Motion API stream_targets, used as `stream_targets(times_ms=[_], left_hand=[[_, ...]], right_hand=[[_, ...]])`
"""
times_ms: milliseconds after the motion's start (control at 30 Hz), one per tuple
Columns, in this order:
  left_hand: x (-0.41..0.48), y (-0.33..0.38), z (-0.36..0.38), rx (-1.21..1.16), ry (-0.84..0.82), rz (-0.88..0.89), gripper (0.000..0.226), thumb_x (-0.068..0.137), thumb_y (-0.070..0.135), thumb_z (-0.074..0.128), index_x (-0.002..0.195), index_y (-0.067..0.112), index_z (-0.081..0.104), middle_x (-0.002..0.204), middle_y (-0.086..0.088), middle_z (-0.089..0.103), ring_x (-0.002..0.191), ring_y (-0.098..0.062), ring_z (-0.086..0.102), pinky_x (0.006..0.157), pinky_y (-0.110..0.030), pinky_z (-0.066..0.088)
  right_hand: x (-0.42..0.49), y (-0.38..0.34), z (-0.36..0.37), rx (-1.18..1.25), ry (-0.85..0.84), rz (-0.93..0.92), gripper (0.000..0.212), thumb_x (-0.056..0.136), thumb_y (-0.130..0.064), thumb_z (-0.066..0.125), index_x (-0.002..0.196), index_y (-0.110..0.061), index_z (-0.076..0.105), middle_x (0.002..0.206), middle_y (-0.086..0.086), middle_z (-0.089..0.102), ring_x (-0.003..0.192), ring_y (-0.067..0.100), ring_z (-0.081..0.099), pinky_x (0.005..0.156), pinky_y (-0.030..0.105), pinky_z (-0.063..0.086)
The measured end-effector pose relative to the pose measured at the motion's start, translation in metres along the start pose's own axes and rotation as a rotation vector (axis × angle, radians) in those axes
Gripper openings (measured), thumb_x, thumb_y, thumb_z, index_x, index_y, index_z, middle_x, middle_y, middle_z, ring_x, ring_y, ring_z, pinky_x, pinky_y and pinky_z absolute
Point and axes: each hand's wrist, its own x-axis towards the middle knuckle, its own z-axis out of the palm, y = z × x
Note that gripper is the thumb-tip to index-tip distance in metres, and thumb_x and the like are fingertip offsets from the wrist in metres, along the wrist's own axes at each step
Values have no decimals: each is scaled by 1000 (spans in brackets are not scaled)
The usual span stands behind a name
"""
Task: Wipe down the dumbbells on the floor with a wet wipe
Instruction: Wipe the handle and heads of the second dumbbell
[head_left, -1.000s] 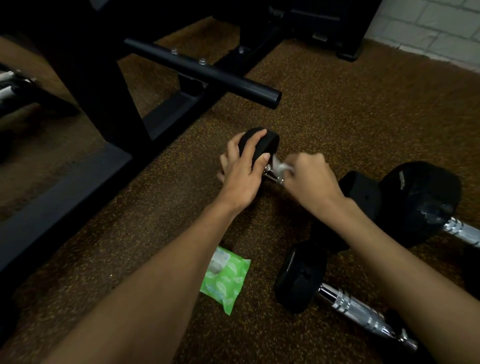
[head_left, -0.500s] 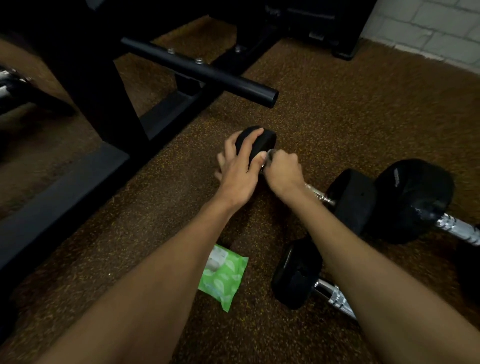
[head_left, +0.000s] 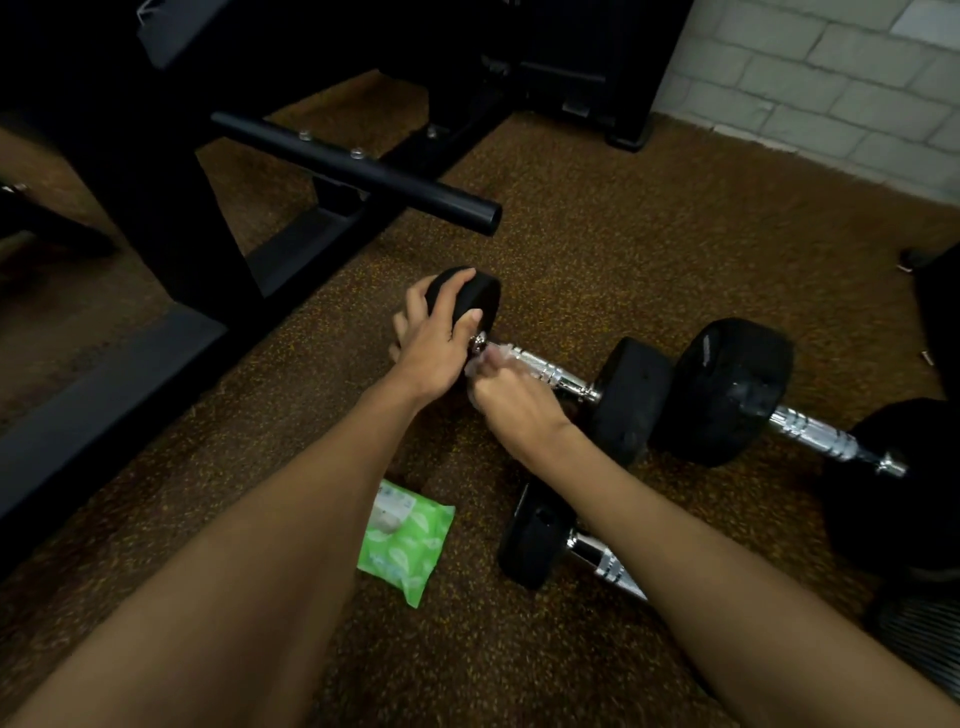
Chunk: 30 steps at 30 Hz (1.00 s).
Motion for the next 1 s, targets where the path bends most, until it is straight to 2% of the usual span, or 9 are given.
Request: stream_targets(times_ms=[167,300,400,467,600,700,767,900,1000], left_hand=[[-1,3,-8,51,-103,-31,51,98,49,33,143,51,11,153,3,1,136,-36,12,109,-59,17],[-10,12,-12,179,-88,-59,57,97,43,40,146,46,10,155,-2,-4,138,-36,8,108,-59,14],[-15,30,-16,210,97,147,45,97,30,46,141,30,36,148,-5,19,134,-29,21,108,-53,21],[-18,47,-15,117,137,261,29,97,25,45,124,20,55,130,-6,45,120,-21,43,101,-34,33],[-32,81,-8,-399,30,-128,37,97,42,41,89,17,67,95,-6,70,87,-17,66,80,-32,53],[-36,91,-7,-809,-363,-456,49,93,57,40,106,15,63,109,-11,66,100,-24,64,81,-37,54],[-37,92,-7,-1016,-466,-541,49,91,54,48,119,14,57,117,-15,62,107,-27,61,83,-39,54],[-37,96,-2,-1135,-366,-568,31,98,26,48,124,9,53,122,-17,61,109,-26,62,83,-36,54],[-27,87,1,-1051,-202,-570,31,99,15,47,128,6,50,112,-14,64,97,-26,66,71,-34,55]], right_hand=[[-32,7,-9,162,-152,66,29,93,-3,44,117,-4,60,117,19,59,110,38,58,87,39,46],[-41,29,-20,541,5,149,20,92,-10,50,96,-4,68,93,16,68,91,31,65,71,27,44],[-47,43,-43,743,167,234,21,94,-18,55,109,-13,70,108,5,70,103,17,63,83,22,44],[-48,51,-54,877,296,333,21,92,-21,59,111,-19,67,107,-1,70,102,11,63,82,20,45],[-48,61,-66,879,484,387,5,91,-23,60,96,-22,61,89,-5,70,82,7,66,69,25,54],[-52,64,-71,873,487,324,6,91,-21,62,96,-20,64,89,-7,69,82,1,64,67,16,52],[-55,64,-69,858,429,256,11,89,-20,64,99,-18,67,93,-6,69,86,0,64,72,16,52],[-61,73,-70,1018,315,224,22,84,-21,71,106,-21,69,100,-10,70,95,-2,64,84,18,51],[-65,91,-75,1063,407,383,21,87,-22,66,108,-23,67,107,-11,68,100,1,61,91,21,47]])
